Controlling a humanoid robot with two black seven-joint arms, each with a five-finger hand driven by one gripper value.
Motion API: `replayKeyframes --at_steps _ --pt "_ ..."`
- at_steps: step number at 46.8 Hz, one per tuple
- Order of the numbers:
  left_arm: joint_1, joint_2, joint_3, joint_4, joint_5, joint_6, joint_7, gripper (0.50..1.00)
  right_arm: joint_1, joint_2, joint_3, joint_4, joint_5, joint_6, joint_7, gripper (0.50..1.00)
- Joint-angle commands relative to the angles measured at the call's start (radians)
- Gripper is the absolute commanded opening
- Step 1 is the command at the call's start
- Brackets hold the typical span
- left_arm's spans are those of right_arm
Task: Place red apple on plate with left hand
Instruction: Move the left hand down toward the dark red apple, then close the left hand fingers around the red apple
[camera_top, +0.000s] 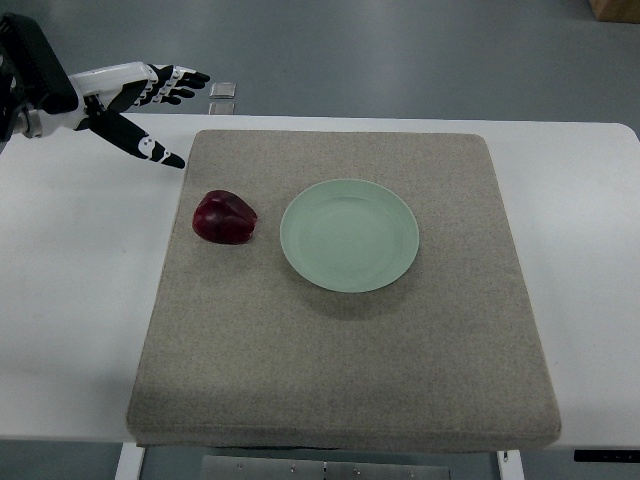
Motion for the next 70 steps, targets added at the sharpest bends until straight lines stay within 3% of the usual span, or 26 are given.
replayKeyframes --at_steps 1,10,22,27,58,61,70 --pt "0.026 0.034 0.009 -0.062 0.097 0.001 -0.015 0.994 0.0 0.0 0.0 0.0 0.0 0.001 0.0 0.964" --pt "0.085 0.042 0.036 -0.124 0.289 0.126 -0.059 0.992 0.0 0.0 0.0 0.0 0.0 0.001 0.0 0.962" --pt "0.106 -0.056 0.087 -0.069 0.485 0.241 -0.061 0.994 0.0 0.0 0.0 0.0 0.0 0.0 0.0 0.964" --pt "0.094 -0.107 0.092 -0.033 0.487 0.245 -0.059 0.994 0.0 0.0 0.0 0.0 0.0 0.0 0.0 0.964" --pt "0.068 -0.173 0.136 0.008 0.574 0.238 -0.059 0.975 0.0 0.0 0.0 0.0 0.0 0.0 0.0 0.964" --pt "0.068 -0.177 0.139 0.019 0.589 0.238 -0.059 0.962 0.0 0.0 0.0 0.0 0.0 0.001 0.0 0.964" --pt "0.065 -0.177 0.141 0.022 0.596 0.238 -0.054 0.827 0.0 0.0 0.0 0.0 0.0 0.0 0.0 0.964"
